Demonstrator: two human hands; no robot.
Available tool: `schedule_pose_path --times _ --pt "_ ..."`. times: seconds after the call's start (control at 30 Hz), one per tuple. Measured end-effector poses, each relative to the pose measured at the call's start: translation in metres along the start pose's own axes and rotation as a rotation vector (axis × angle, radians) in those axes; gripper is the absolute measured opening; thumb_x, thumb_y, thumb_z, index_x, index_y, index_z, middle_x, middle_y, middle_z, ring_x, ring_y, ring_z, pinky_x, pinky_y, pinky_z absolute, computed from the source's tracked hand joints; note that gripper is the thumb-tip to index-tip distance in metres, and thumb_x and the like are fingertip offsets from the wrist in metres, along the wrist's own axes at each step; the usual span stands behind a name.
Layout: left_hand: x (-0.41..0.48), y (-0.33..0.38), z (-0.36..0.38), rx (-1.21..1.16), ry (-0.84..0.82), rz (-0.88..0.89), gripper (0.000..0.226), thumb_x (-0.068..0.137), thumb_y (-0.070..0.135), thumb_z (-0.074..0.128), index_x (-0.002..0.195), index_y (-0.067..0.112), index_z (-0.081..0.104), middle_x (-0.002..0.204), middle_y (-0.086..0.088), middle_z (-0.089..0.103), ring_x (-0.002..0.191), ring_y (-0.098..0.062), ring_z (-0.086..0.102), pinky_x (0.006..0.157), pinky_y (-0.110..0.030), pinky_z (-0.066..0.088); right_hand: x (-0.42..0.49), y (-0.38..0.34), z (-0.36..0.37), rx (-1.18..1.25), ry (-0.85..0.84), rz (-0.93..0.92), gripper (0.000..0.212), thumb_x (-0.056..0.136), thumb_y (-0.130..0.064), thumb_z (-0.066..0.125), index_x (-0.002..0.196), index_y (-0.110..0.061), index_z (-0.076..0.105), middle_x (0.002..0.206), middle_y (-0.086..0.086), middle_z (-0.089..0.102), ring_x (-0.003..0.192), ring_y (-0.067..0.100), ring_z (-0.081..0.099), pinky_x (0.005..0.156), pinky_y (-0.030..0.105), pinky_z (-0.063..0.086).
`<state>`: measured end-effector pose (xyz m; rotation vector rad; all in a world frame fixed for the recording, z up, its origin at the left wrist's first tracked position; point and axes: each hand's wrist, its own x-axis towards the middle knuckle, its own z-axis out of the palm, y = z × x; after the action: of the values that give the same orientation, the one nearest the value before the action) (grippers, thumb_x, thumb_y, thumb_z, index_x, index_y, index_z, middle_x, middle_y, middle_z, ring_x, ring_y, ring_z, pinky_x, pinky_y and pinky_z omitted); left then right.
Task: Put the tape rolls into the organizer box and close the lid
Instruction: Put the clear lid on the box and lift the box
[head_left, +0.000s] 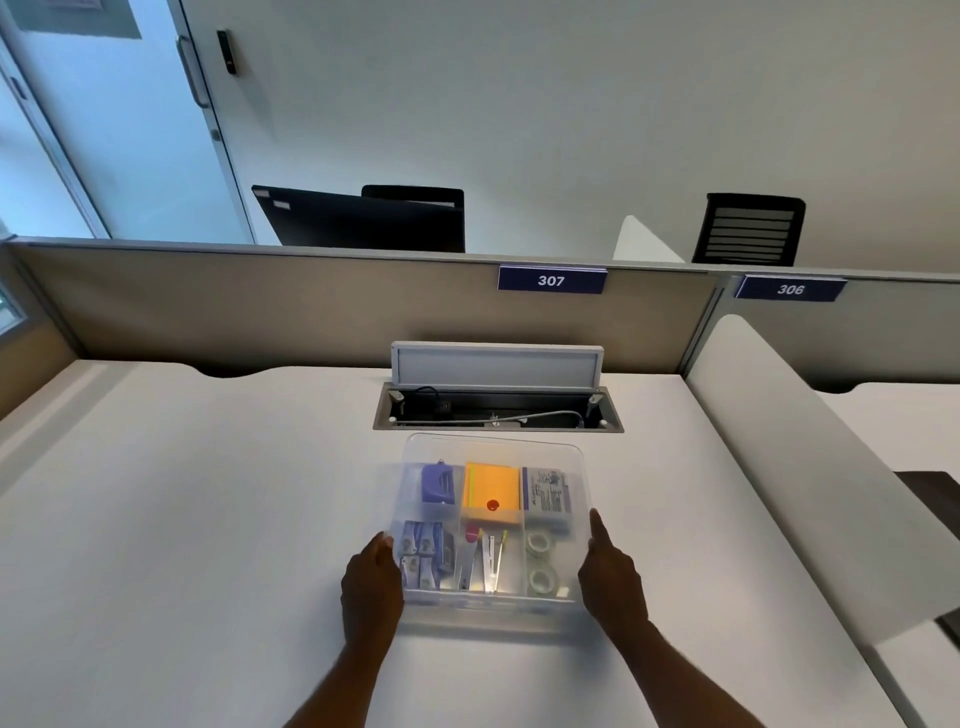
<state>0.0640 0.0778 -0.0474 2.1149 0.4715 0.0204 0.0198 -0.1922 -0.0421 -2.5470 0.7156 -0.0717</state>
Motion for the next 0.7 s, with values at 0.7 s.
schedule_pose_path --times 0.7 --pt "0.026 0.010 -0.018 -0.159 -0.203 -0.126 0.024 0.095 0.022 0.050 0.098 0.006 0.069 0.109 -0.020 0.069 0.103 -0.040 0.063 0.090 -0.050 0.054 -0.005 -0.001 -0.005 0.194 0.037 -0.072 0.046 0.101 -0.016 0.038 0.147 -0.018 0.034 0.113 0.019 0.066 0.101 0.036 0.063 0.089 0.039 0.050"
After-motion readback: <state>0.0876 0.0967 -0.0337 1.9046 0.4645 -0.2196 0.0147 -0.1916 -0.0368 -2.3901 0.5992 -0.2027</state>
